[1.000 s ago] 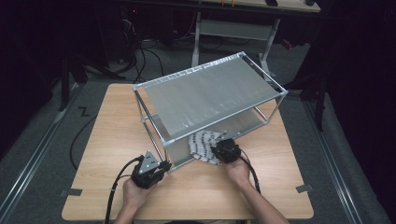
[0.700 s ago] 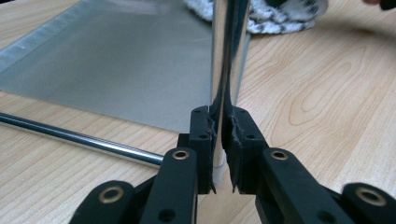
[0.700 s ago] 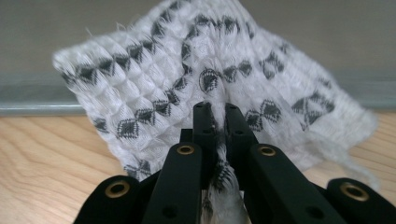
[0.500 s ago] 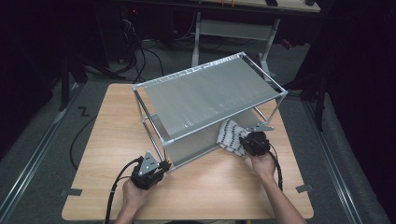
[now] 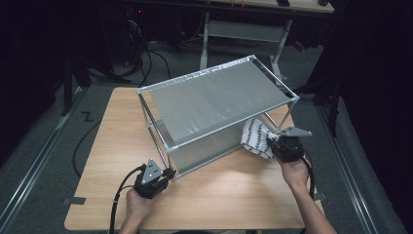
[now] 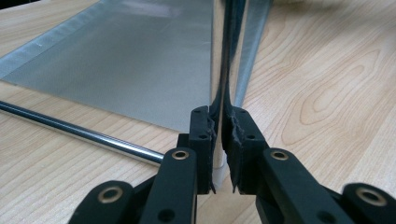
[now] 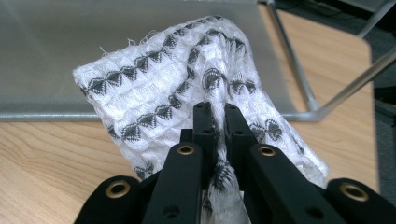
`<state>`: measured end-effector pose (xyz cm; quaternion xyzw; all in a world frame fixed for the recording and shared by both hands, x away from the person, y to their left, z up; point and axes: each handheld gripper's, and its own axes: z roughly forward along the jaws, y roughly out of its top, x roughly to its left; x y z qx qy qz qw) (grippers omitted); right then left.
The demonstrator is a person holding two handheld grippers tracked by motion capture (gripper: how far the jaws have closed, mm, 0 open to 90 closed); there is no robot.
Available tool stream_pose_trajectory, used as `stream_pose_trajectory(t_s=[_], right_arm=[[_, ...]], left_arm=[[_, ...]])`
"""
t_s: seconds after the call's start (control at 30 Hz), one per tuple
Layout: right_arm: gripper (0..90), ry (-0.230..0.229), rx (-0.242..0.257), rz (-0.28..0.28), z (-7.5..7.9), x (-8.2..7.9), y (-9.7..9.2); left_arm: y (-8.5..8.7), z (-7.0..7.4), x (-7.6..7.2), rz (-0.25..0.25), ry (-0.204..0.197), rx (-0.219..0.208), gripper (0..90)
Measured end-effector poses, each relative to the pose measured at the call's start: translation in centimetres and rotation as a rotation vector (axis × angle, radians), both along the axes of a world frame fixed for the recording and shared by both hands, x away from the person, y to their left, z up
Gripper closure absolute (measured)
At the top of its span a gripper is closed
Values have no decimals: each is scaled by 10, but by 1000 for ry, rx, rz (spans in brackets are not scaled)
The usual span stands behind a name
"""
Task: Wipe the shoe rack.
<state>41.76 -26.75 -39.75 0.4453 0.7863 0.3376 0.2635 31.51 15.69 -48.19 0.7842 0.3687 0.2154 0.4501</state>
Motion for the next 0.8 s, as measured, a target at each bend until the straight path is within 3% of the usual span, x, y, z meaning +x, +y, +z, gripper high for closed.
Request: stream_pose_trajectory(t_s=[0.3, 0.5, 0.67, 0.8], right_arm=[[864, -45, 3, -19, 28, -11, -17], [865, -130, 38, -48, 57, -21, -34], [866, -174, 31, -67, 85, -17, -39], [866, -192, 24, -79, 98, -8, -38]], left_arm=[[1, 0, 0, -1, 5, -6, 812], [2, 0, -1, 2, 8, -7, 813], [2, 1, 0, -3, 11, -4, 814], [2, 1, 2, -6, 13, -1, 815]])
